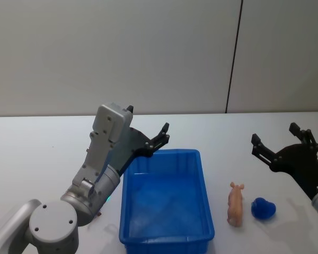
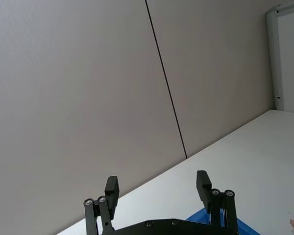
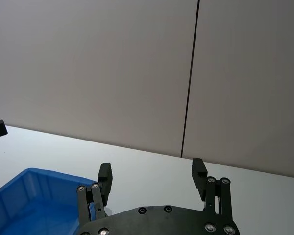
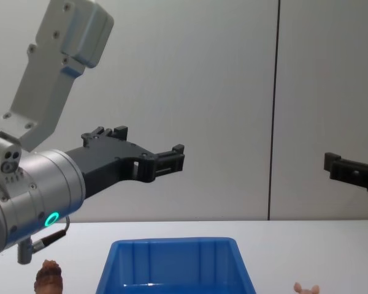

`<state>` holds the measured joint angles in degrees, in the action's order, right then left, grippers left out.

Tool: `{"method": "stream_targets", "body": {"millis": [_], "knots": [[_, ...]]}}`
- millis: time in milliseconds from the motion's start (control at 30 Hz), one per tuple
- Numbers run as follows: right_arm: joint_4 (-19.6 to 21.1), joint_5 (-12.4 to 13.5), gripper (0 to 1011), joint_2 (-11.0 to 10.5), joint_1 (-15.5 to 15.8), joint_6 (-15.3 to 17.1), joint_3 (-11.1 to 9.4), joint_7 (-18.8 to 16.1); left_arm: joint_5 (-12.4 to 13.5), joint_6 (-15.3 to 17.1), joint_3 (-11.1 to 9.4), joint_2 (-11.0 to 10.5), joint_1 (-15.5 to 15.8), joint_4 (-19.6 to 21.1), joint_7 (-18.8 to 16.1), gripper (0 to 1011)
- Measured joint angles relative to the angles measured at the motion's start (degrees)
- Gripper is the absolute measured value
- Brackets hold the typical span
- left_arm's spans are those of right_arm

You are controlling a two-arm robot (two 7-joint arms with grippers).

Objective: Pick up the two dolls from the table and place them into the box.

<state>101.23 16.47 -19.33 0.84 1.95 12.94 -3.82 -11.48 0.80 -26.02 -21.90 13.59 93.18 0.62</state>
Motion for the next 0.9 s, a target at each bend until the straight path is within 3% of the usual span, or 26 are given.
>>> {"method": "stream_targets", "body": {"millis": [567,900], "knots": [[0.12,0.01,1001,-0.17,0.22,0.04,-0.06,0.03,0.0,0.0,0.0,0.0,0.0,0.0,0.0,1001],[3.93,1.29,1001,-3.27,4.91,2.42,-1.54,3.45,0.0,0.0,0.0,0.0,0.0,0.0,0.0,1001]]}}
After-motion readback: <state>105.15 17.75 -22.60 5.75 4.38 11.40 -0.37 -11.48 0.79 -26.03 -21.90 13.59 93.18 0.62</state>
